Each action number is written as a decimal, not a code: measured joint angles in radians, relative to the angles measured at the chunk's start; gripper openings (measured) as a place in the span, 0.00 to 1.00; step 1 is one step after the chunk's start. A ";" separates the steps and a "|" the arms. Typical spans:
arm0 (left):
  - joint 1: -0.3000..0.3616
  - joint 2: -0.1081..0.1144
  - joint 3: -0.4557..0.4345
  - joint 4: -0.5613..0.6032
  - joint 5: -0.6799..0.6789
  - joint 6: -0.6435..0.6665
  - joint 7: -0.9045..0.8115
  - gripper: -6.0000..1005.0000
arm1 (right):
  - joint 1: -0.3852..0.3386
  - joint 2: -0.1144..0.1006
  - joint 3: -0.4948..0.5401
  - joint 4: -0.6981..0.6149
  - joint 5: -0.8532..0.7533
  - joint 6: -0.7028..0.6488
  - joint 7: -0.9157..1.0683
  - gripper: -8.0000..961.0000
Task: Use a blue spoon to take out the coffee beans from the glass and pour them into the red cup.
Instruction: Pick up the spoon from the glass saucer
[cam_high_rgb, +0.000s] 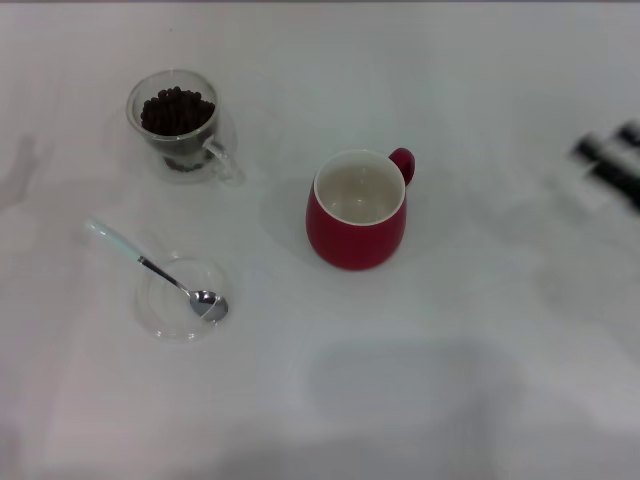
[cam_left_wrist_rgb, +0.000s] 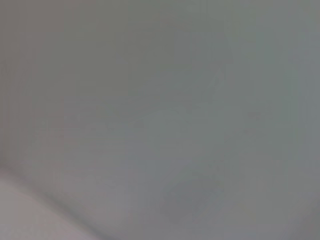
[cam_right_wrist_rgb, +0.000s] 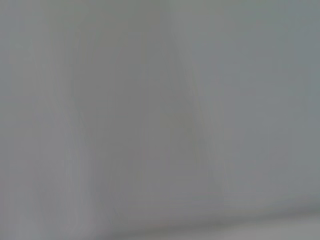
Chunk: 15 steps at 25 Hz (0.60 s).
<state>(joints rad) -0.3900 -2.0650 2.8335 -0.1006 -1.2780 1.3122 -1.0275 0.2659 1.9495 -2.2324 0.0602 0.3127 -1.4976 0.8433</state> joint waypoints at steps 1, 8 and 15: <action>0.007 0.003 0.004 -0.018 0.020 0.001 -0.112 0.85 | -0.020 0.008 0.038 -0.001 0.045 -0.017 -0.041 0.91; 0.033 0.068 0.011 -0.093 0.292 0.039 -0.659 0.84 | -0.079 0.059 0.293 -0.118 0.244 -0.080 -0.369 0.91; 0.038 0.110 0.011 -0.083 0.538 0.105 -0.795 0.83 | 0.033 0.055 0.299 -0.125 0.247 0.030 -0.403 0.91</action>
<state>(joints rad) -0.3524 -1.9551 2.8445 -0.1840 -0.7398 1.4176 -1.8229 0.2986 2.0050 -1.9339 -0.0644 0.5595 -1.4673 0.4405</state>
